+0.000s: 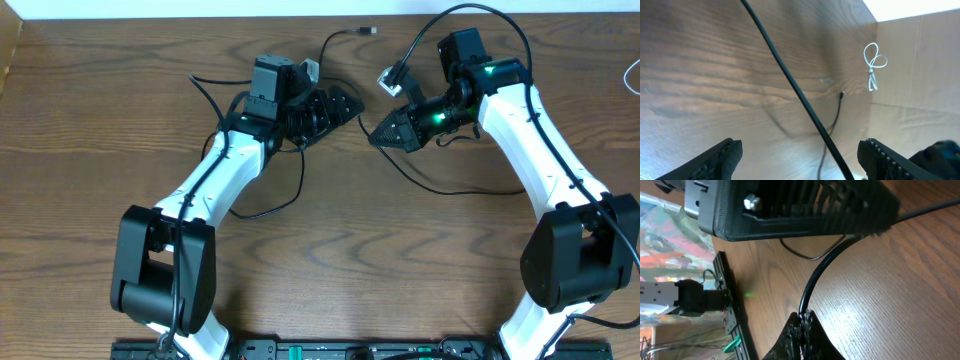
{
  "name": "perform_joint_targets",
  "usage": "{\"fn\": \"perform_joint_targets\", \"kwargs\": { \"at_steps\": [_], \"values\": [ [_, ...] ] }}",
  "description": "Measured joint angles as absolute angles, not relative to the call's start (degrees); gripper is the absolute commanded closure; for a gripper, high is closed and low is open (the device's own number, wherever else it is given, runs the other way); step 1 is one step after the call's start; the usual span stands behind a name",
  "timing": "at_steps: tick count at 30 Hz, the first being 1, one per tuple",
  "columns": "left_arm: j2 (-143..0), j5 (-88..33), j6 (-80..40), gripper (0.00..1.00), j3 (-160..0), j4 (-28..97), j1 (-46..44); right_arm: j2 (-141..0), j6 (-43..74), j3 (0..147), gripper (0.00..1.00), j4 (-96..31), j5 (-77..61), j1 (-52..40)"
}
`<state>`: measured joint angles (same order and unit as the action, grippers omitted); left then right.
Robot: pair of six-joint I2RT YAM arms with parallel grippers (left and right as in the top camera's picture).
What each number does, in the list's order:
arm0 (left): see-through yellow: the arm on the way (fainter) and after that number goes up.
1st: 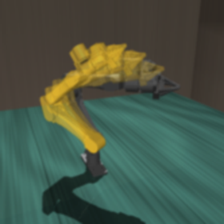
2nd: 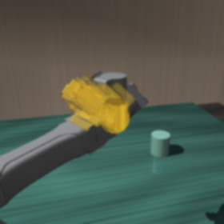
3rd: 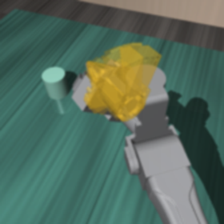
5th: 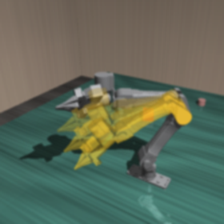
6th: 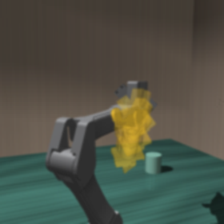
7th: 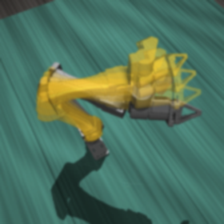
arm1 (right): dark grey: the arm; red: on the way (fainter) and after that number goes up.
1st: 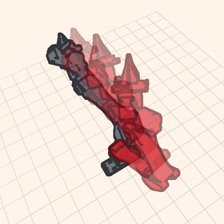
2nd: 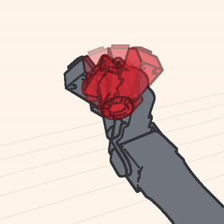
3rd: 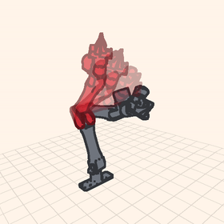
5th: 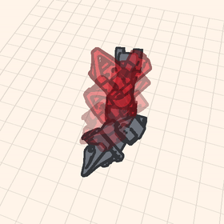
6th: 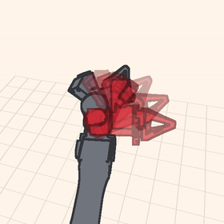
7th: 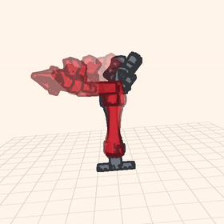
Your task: Untangle cables
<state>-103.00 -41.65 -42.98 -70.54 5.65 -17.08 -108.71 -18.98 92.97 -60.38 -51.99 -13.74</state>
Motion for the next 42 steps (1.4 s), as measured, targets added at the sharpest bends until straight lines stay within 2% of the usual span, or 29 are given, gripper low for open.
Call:
{"fn": "perform_joint_targets", "kwargs": {
  "at_steps": [4, 7, 9, 11, 16, 24, 25, 27, 28, 29, 31, 36, 37, 38, 39, 40, 42],
  "values": [
    [-103.00, -41.67, -48.69, 0.22, -70.54, 5.67, -17.67, -108.71, -19.14, 92.97, 0.99, -59.42, -52.60, -13.74],
    [-103.00, -41.67, -53.45, 0.35, -70.54, 5.61, -17.76, -108.71, -19.25, 92.97, 0.99, -58.61, -52.86, -13.74],
    [-103.00, -41.78, -56.12, 0.52, -70.54, 5.45, -17.76, -108.71, -19.29, 92.97, 0.99, -58.24, -52.93, -13.74],
    [-103.00, -42.11, -58.63, 0.60, -70.54, 5.26, -17.74, -108.71, -19.31, 92.97, 0.99, -57.95, -52.97, -13.74],
    [-103.00, -43.20, -64.60, 0.60, -70.54, 4.43, -17.76, -108.71, -19.31, 92.97, 0.99, -57.52, -53.01, -13.74],
    [-103.00, -47.59, -68.77, 0.60, -70.57, -3.77, -17.76, -108.71, -19.35, 92.97, 0.99, -56.49, -53.17, -13.74],
    [-103.00, -48.01, -69.10, 0.70, -70.57, -3.86, -17.76, -108.71, -19.33, 92.97, 0.99, -56.23, -53.17, -13.74],
    [-103.00, -48.97, -69.82, 0.81, -70.54, -3.92, -17.76, -108.71, -19.35, 92.97, 0.99, -55.83, -53.17, -13.74],
    [-103.00, -49.36, -70.02, 0.81, -70.54, -3.99, -17.76, -108.71, -19.35, 92.97, 0.99, -55.70, -53.19, -13.74],
    [-103.00, -49.67, -70.48, 0.88, -70.57, -4.05, -17.76, -108.71, -19.35, 92.97, 0.99, -55.55, -53.19, -13.74],
    [-103.00, -50.26, -70.98, 0.92, -70.57, -4.08, -17.76, -108.71, -19.31, 92.97, 0.99, -54.87, -53.23, -13.74],
    [-103.00, -50.65, -72.23, 0.93, -70.57, -4.71, -17.67, -108.71, -18.55, 92.97, 0.99, -52.56, -53.65, -13.74],
    [-103.00, -50.63, -72.18, 0.92, -70.57, -4.99, -17.63, -108.71, -18.28, 92.97, 0.96, -52.07, -53.69, -13.74],
    [-103.00, -50.59, -71.99, 0.92, -70.57, -5.52, -17.63, -108.71, -17.87, 92.97, 0.88, -51.42, -53.74, -13.72],
    [-103.00, -50.61, -71.48, 0.92, -70.57, -6.11, -17.63, -108.71, -17.21, 92.97, 0.78, -50.43, -53.63, -13.72],
    [-103.00, -50.68, -70.54, 0.93, -70.57, -6.33, -17.72, -108.71, -16.45, 92.97, 0.63, -49.21, -53.43, -13.67],
    [-103.00, -50.43, -68.90, 0.92, -70.54, -6.15, -17.82, -108.71, -14.94, 92.97, 0.48, -47.75, -52.93, -13.47]
  ]
}}
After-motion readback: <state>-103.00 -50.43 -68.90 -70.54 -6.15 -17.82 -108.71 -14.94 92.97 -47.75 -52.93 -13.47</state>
